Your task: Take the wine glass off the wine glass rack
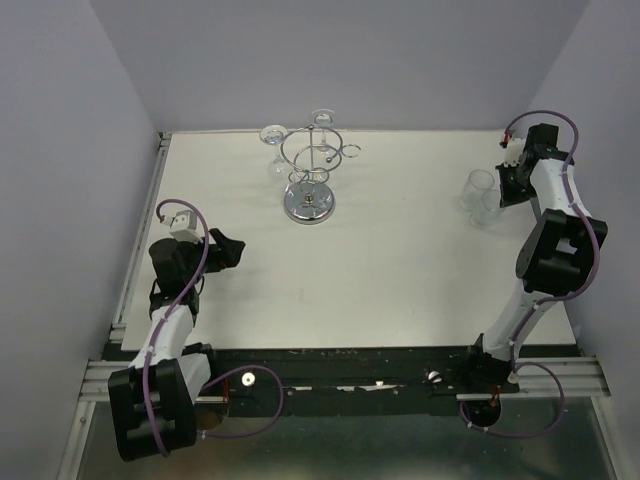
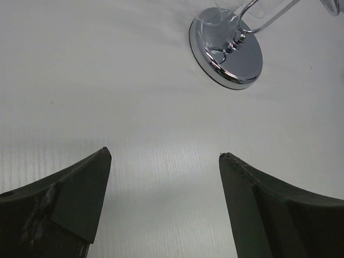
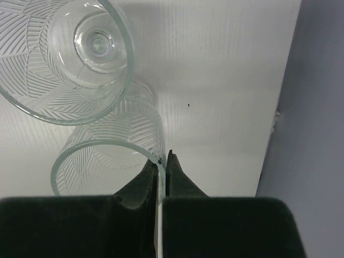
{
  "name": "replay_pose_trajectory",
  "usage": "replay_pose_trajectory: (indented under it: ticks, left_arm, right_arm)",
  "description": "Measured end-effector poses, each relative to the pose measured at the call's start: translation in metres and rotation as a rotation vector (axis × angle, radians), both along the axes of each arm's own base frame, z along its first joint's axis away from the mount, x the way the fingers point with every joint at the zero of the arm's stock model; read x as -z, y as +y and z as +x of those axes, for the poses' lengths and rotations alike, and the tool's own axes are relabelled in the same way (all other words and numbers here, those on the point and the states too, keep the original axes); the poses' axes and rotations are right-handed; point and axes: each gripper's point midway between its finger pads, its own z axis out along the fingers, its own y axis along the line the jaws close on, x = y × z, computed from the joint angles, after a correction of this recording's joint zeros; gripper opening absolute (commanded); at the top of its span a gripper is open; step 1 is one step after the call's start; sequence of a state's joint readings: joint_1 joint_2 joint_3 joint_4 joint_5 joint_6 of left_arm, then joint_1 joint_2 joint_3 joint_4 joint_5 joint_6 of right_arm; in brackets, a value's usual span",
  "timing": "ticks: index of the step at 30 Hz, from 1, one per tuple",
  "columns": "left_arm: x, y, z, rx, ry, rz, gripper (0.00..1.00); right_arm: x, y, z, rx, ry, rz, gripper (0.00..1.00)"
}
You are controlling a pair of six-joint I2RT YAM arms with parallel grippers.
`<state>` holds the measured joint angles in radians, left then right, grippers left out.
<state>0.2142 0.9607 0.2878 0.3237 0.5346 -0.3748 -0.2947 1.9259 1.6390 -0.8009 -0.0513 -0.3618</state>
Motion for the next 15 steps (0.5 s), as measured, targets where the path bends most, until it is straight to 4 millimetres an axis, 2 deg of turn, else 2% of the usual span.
replay_pose_trajectory:
  ticks: [2, 6, 8, 15]
  left_arm:
    - [0.000, 0.001, 0.000, -0.006, 0.001, -0.003, 0.94]
    - [-0.001, 0.003, 0.000, -0.013, 0.002, -0.010, 0.94]
    - [-0.001, 0.003, 0.001, -0.016, 0.002, -0.011, 0.94]
    - [-0.001, 0.005, 0.001, -0.024, 0.002, -0.016, 0.94]
  right_arm:
    - [0.000, 0.000, 0.001, 0.003, 0.003, 0.006, 0.11]
    - [0.000, 0.001, 0.004, 0.015, 0.003, 0.017, 0.29]
    - [0.000, 0.000, 0.010, 0.020, -0.005, 0.022, 0.35]
    - [-0.009, -0.002, 0.022, 0.038, -0.037, 0.027, 0.45]
